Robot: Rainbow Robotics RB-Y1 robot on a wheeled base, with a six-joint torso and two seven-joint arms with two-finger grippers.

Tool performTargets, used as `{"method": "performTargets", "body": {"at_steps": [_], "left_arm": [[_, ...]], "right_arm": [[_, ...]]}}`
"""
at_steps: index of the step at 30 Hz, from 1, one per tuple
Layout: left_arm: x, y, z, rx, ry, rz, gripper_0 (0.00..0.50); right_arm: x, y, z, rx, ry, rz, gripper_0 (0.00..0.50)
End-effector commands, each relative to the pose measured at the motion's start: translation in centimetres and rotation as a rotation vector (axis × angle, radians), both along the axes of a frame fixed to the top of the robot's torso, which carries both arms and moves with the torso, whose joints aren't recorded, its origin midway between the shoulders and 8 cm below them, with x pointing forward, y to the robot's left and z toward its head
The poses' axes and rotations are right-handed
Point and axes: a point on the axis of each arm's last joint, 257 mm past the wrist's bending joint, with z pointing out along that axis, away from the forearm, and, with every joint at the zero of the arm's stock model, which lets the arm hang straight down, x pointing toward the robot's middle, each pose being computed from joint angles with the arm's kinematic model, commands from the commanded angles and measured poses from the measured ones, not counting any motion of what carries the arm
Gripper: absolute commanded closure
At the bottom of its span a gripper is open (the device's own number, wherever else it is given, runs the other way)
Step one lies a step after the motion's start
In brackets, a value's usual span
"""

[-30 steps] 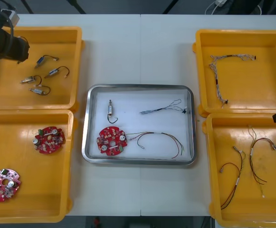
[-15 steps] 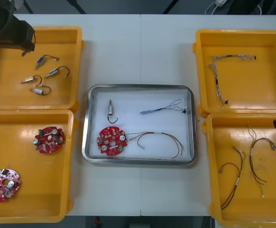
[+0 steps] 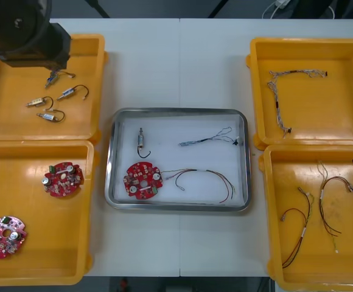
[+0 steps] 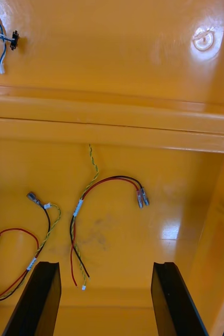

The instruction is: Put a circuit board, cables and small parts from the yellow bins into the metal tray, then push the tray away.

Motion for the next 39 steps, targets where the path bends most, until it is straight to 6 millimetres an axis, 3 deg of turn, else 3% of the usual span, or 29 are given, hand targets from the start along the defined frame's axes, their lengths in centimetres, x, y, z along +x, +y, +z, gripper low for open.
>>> {"method": "performTargets", "body": {"at_steps": [1,10,23,39], "left_arm": [[-1.6,-3.4,-0.9,-0.133,0.024,0.118,0.500],[-2.3,-9.5,-6.8,-0.116,0.046,0.141,0.500],[-2.5,-14.1,-13.0,-0.079,-0.011,0.147,0.500],[-3.0,-18.5,-17.1,-0.096,-0.118,0.119,0.500]], "right_arm": [[0.0,-0.4,0.4,0.021,-0.022,-0.037,0.000],[0.0,-0.4,0.4,0.021,-0.022,-0.037,0.000],[0.0,-0.4,0.4,0.021,-0.022,-0.037,0.000],[0.0,-0.4,0.4,0.021,-0.022,-0.037,0.000]]}}
